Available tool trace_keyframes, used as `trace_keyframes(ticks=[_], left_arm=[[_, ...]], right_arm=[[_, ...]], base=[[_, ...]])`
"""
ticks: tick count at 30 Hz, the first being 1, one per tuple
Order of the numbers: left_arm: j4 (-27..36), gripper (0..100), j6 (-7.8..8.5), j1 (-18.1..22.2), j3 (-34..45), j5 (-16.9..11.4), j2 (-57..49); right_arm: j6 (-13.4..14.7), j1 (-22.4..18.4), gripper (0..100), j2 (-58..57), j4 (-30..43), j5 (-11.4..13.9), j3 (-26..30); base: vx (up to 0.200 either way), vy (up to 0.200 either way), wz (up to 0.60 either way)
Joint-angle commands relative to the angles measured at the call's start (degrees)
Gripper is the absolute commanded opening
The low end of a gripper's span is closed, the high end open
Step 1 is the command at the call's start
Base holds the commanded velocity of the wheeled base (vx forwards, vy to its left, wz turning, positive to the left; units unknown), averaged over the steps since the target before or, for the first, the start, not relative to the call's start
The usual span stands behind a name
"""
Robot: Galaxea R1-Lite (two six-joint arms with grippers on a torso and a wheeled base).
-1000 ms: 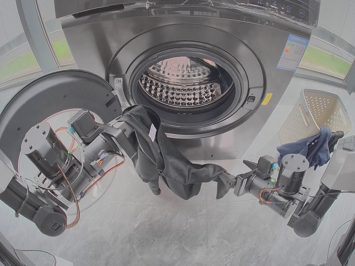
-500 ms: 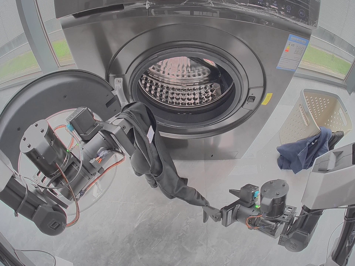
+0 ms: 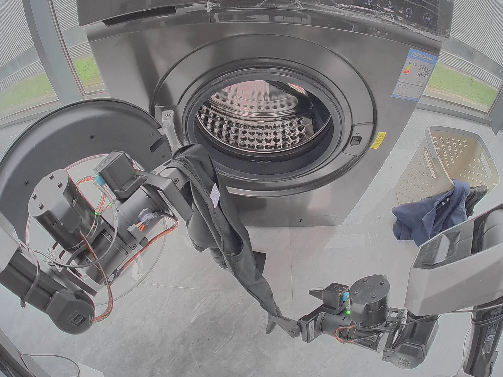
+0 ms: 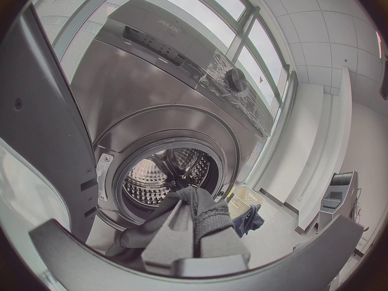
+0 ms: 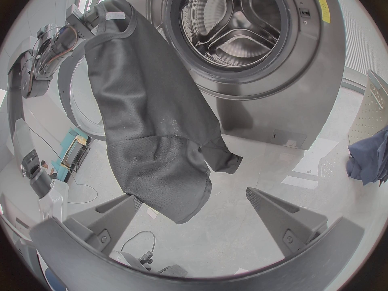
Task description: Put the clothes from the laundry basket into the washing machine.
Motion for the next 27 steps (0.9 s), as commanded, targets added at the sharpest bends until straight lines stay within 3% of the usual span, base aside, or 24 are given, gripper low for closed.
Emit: trace_keyframes(ticks=[1,10,16,17,20,27], left_arm=[[0.0,0,0.08,0.0,0.0,0.0,0.0],[0.0,0,0.16,-0.3,0.1,0.1,0.0],[0.0,0,0.16,-0.6,0.0,0.1,-0.1],[0.0,0,0.25,-0.7,0.1,0.1,-0.1],[0.0,0,0.25,-0.7,0.1,0.1,-0.1],[0.0,0,0.25,-0.7,0.1,0.2,0.0]], right_arm=[[-0.1,0.3,100,1.4,-0.2,0.0,-0.4],[-0.5,0.6,100,-0.2,-0.3,0.0,-3.8],[-1.0,2.1,100,0.5,-2.4,0.0,-8.8],[-1.3,3.3,100,1.0,-2.3,0.2,-13.5],[-1.3,4.5,100,1.2,-2.2,0.4,-17.4],[-1.4,7.3,100,1.0,-2.4,1.3,-19.7]], base=[[0.000,0.000,0.00],[0.000,0.000,0.00],[0.000,0.000,0.00],[0.000,0.000,0.00],[0.000,0.000,0.00],[0.000,0.000,0.00]])
